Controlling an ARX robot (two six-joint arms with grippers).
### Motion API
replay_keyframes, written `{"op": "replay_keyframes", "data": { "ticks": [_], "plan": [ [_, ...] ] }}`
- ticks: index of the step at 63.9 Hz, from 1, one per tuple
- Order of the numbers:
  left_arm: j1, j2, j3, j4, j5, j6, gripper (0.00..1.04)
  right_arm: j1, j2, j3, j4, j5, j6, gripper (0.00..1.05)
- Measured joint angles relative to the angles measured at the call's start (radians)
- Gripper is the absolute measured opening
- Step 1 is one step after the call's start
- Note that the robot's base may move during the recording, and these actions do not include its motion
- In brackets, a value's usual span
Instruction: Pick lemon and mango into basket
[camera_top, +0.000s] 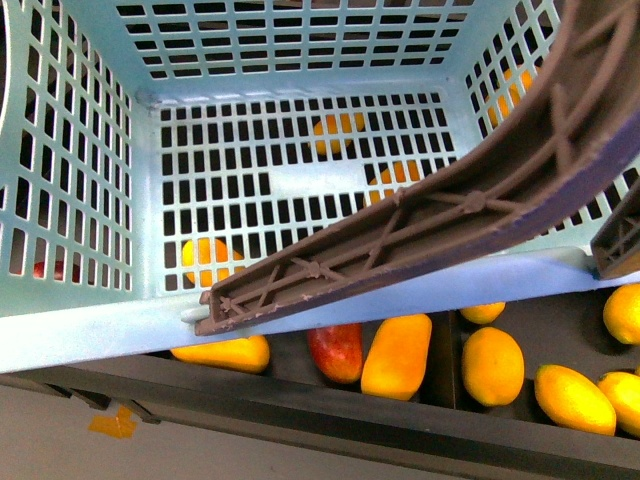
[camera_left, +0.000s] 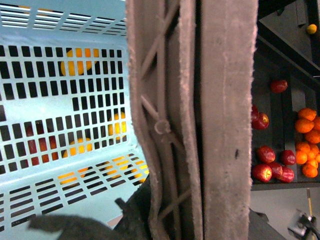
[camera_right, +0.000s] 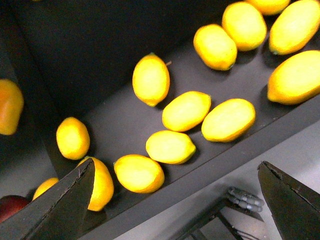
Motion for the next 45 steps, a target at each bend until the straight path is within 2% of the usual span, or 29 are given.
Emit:
{"op": "replay_keyframes", "data": {
  "ticks": [4, 11, 22, 45],
  "plan": [
    [0.0, 0.0, 0.0, 0.0, -0.005, 0.0, 0.15, -0.005, 0.24, 0.056, 0.148, -0.022, -0.014, 0.96],
    [0.0, 0.0, 0.0, 0.0, -0.008, 0.0, 0.15, -0.005, 0.596, 0.199, 0.264, -0.006, -0.017, 0.96],
    [0.0, 0.0, 0.0, 0.0, -0.007, 0.0, 0.15, 0.012, 0.931, 0.386, 0.209, 0.029, -0.019, 0.96],
    [0.0, 0.0, 0.0, 0.0, -0.005, 0.0, 0.15, 0.046, 1.118, 0.666, 0.118, 0.038, -0.023, 0.96]
  ]
}}
